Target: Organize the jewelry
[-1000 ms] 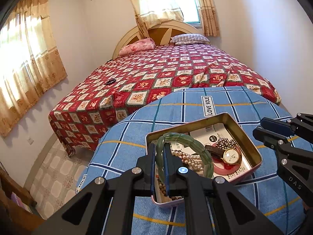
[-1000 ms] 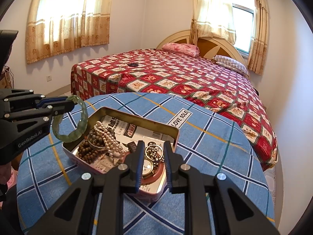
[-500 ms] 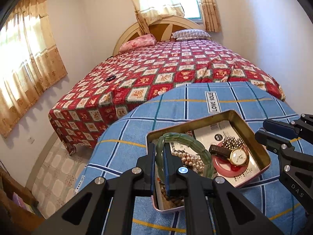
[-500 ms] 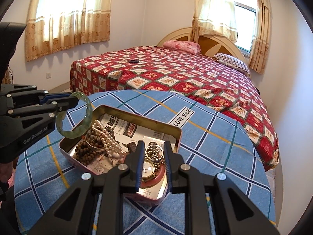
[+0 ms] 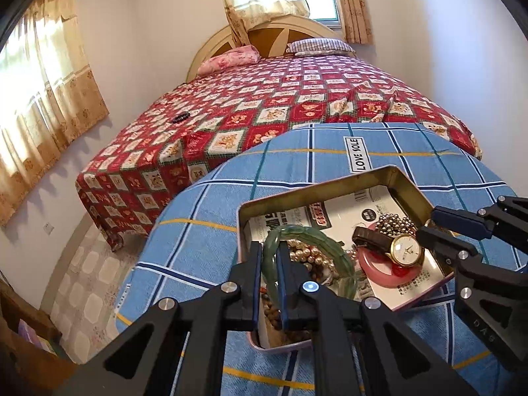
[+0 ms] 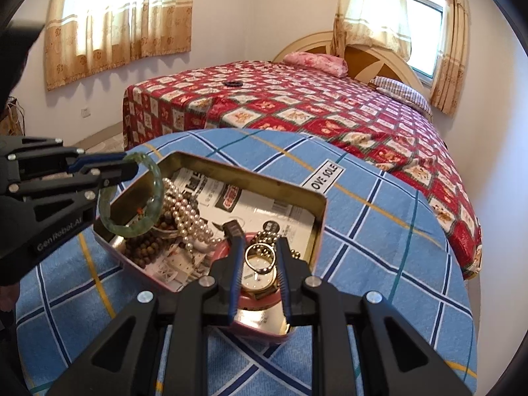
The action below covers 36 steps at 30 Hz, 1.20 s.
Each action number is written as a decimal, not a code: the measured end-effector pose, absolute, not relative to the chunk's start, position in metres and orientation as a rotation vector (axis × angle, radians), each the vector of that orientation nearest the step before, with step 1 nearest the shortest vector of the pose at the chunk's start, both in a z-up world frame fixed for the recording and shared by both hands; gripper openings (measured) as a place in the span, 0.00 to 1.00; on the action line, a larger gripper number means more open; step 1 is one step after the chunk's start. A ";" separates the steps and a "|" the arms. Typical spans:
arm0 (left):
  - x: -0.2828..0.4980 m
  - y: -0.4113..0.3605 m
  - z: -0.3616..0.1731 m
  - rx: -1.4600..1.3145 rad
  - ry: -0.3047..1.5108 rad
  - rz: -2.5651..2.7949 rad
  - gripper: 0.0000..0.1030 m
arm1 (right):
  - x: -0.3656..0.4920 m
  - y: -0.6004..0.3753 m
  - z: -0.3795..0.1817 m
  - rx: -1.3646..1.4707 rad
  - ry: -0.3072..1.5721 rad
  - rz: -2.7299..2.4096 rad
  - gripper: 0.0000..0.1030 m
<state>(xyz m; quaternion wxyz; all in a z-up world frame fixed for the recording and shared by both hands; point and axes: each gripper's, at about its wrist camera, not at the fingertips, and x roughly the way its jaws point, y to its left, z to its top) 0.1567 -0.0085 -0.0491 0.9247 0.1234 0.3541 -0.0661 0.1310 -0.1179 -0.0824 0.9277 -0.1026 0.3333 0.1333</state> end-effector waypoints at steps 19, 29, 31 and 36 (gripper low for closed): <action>0.119 0.013 -0.029 0.166 0.657 -0.057 0.78 | 0.106 -0.138 -0.071 -0.147 0.636 0.167 0.59; 0.110 0.021 -0.032 0.158 0.670 -0.034 0.78 | 0.098 -0.146 -0.066 -0.134 0.622 0.143 0.60; 0.109 0.022 -0.032 0.156 0.670 -0.034 0.78 | 0.097 -0.146 -0.065 -0.138 0.621 0.144 0.60; 0.106 0.023 -0.030 0.155 0.665 -0.032 0.78 | 0.095 -0.147 -0.062 -0.135 0.615 0.143 0.61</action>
